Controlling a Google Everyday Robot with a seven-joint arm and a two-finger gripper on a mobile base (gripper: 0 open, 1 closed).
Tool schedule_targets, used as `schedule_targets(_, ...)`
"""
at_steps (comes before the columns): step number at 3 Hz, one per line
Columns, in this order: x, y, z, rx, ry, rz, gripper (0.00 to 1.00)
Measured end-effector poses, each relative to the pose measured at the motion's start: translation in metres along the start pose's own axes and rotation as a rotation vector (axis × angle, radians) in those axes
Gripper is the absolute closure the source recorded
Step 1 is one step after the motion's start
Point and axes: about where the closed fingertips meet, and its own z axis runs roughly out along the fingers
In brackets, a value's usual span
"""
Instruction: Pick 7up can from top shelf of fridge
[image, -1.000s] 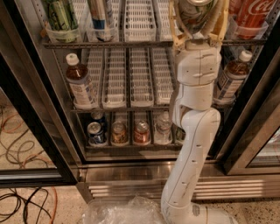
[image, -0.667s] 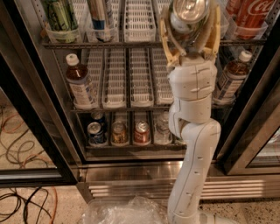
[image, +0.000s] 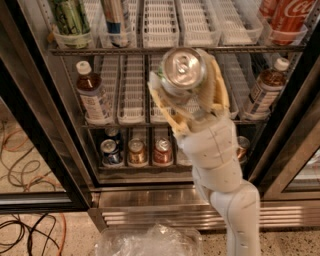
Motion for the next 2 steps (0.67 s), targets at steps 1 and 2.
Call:
schedule_targets(1, -0.0201, 0.0019, -0.0327, -0.055, 0.093, 0.07, 1.0)
schedule_targets(2, -0.0199, 0.0025, -0.0323, -0.056, 0.092, 0.07, 1.0)
